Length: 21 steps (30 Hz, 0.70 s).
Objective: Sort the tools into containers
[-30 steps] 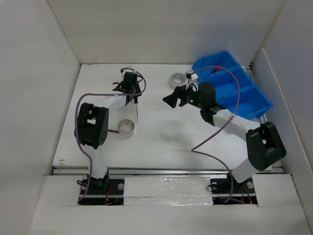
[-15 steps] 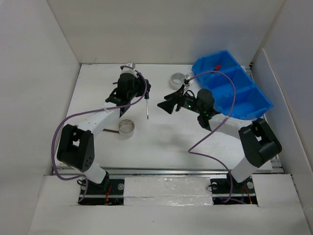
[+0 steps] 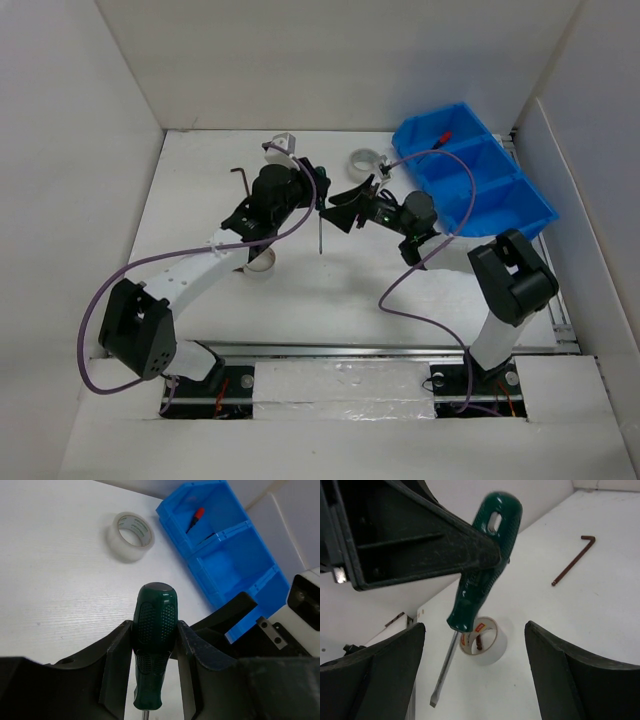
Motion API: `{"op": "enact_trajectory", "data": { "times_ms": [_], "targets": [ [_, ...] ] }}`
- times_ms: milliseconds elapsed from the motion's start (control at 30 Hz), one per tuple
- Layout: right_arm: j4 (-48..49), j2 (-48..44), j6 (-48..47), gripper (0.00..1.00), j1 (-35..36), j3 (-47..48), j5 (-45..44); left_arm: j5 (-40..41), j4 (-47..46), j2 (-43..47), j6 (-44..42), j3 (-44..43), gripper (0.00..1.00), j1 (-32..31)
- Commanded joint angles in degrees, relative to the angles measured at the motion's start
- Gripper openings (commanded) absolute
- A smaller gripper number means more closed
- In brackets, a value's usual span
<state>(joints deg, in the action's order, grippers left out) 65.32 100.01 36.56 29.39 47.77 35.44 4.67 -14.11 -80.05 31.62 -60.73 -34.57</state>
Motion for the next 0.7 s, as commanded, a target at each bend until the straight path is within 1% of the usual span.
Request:
{"op": "enact_trajectory", "data": {
  "times_ms": [0, 167, 267, 333, 367, 400, 467, 500, 533, 567, 600, 667],
  "targets": [
    [9.91, 1.07, 2.11, 0.85, 0.41, -0.22, 0.07, 2.89, -3.73, 2.09, 0.46, 0.79, 0.0, -1.64],
    [13.51, 2.82, 4.22, 0.82, 0.41, -0.05, -1.17, 3.77, -4.7, 1.83, 0.9, 1.4, 0.0, -2.17],
    [12.38, 4.84, 5.72, 0.79, 0.41, 1.88, -0.55, 3.68, -5.4, 2.09, 1.08, 1.75, 0.0, -2.7],
    [13.16, 6.07, 6.24, 0.75, 0.41, 2.59, -0.89, 3.95, -5.49, 2.27, 0.99, 1.67, 0.0, -3.31],
    [13.95, 6.51, 6.6, 0.69, 0.41, 2.51, -1.25, 4.03, -5.32, 2.27, 0.99, 1.49, 0.0, -3.31],
    [15.18, 6.87, 6.86, 0.54, 0.41, 2.51, -1.6, 4.3, -5.23, 2.09, 0.82, 1.4, 0.0, -3.31],
    [17.54, 7.92, 7.56, 0.4, 0.41, 2.24, -2.57, 4.3, -5.31, 2.09, 0.73, 1.58, 0.0, -3.31],
    [18.69, 8.27, 7.91, 0.21, 0.41, 2.07, -2.74, 4.3, -5.32, 2.09, 0.73, 1.67, 0.0, -3.31],
    [20.01, 8.62, 9.14, 0.05, 0.41, 1.89, -3.79, 4.39, -5.32, 2.01, 0.47, 1.67, 0.0, -3.31],
    [21.33, 9.41, 9.84, 0.01, 0.41, 1.11, -4.67, 4.56, -5.32, 1.74, 0.2, 1.75, 0.0, -3.31],
    [25.26, 10.03, 10.46, 0.0, 0.41, 0.84, -5.11, 4.74, -5.23, 1.57, 0.03, 1.75, 0.0, -3.31],
    [30.01, 11.87, 11.95, 0.0, 0.41, 0.83, -4.16, 5.35, -4.09, 1.04, -0.41, 1.23, 0.0, -3.31]
  ]
}}
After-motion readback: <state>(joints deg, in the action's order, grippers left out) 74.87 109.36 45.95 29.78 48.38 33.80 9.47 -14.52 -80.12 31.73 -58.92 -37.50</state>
